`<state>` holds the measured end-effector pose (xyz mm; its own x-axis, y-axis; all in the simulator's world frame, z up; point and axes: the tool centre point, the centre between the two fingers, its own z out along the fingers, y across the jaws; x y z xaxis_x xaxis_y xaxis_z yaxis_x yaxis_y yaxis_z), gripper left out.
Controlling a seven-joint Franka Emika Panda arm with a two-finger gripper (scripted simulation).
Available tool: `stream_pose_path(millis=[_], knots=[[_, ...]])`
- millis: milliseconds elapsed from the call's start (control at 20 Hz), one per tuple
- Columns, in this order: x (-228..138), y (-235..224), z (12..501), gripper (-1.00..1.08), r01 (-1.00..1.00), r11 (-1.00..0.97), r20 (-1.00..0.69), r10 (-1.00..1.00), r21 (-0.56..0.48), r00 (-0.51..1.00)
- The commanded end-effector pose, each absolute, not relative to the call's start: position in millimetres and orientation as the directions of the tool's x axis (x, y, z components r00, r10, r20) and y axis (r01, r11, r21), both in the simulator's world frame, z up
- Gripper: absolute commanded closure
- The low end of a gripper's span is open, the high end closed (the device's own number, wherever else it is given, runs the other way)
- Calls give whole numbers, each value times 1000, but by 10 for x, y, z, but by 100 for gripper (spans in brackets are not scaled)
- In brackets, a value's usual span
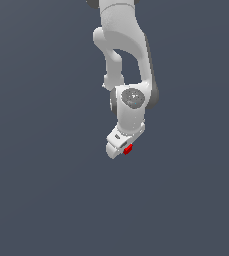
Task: Lift up the red cube by 0.2 meters.
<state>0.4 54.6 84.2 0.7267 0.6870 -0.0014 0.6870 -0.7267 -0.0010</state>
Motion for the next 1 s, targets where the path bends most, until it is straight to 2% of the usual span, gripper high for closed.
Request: stream_pose_path(millis=[0, 500, 950], knots=[[2, 546, 1088, 108, 687, -727, 0, 687, 0, 727], [0, 551, 1999, 108, 687, -726, 0, 687, 0, 726], [18, 549, 2299, 108, 687, -727, 0, 687, 0, 727]])
